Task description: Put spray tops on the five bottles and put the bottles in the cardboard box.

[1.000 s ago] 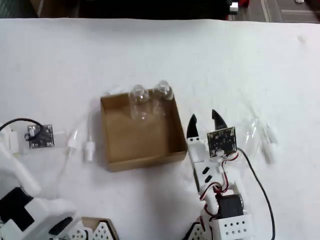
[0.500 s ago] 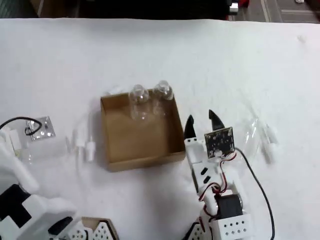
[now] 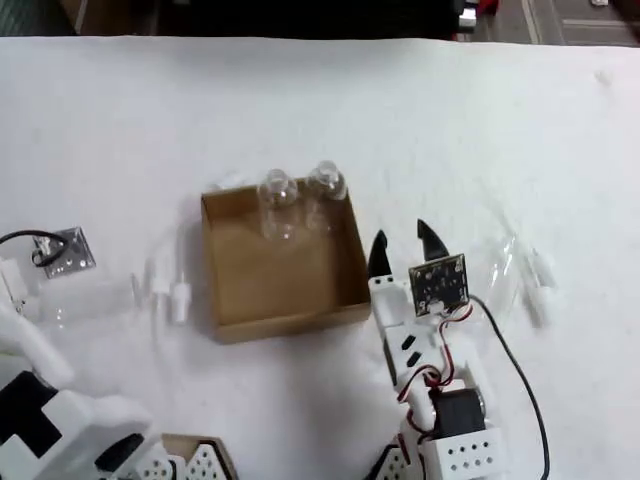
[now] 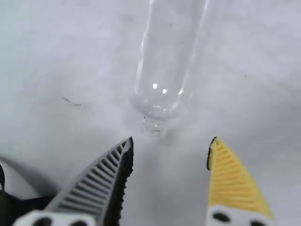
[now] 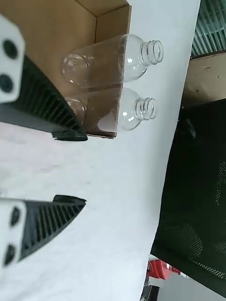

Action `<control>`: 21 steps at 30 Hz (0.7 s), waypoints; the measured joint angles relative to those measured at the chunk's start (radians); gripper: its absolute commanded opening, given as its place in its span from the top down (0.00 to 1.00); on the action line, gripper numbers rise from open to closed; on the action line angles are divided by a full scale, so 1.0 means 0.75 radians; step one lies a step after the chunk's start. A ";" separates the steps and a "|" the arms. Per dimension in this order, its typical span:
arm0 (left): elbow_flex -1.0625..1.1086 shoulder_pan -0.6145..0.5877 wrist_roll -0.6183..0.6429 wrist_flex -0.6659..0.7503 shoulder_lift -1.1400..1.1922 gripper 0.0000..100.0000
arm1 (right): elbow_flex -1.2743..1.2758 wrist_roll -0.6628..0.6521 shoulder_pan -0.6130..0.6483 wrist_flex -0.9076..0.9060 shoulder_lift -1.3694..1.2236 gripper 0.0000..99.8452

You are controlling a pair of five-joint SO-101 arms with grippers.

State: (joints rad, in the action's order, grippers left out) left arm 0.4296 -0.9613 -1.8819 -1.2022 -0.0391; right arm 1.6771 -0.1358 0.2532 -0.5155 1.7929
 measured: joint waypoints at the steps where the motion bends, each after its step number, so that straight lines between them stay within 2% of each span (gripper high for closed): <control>1: 0.000 0.000 -0.004 0.000 0.000 0.76 | 0.000 0.000 0.000 0.000 0.000 0.83; 4: 0.027 0.002 -0.008 0.000 0.000 0.76 | 0.000 0.000 0.000 0.000 0.000 0.83; 12: 0.192 0.020 -0.012 0.264 0.000 0.76 | 0.000 0.000 0.000 0.000 0.000 0.83; 14: 0.192 0.018 -0.012 0.278 0.000 0.80 | 0.000 0.000 0.000 0.000 0.000 0.83; 18: 0.192 0.018 -0.012 0.284 0.000 0.97 | 0.000 0.000 0.000 0.000 0.000 0.83; 19: 0.192 0.018 -0.012 0.288 0.000 0.98 | 0.000 0.000 0.000 0.000 0.000 0.83; 21: 0.192 0.027 -0.016 0.288 0.000 0.93 | 0.000 0.000 0.000 0.000 0.000 0.83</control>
State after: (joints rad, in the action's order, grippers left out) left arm 0.5738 -0.9413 -1.8942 -0.9858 -0.0391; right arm 1.6771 -0.1358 0.2532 -0.5155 1.7929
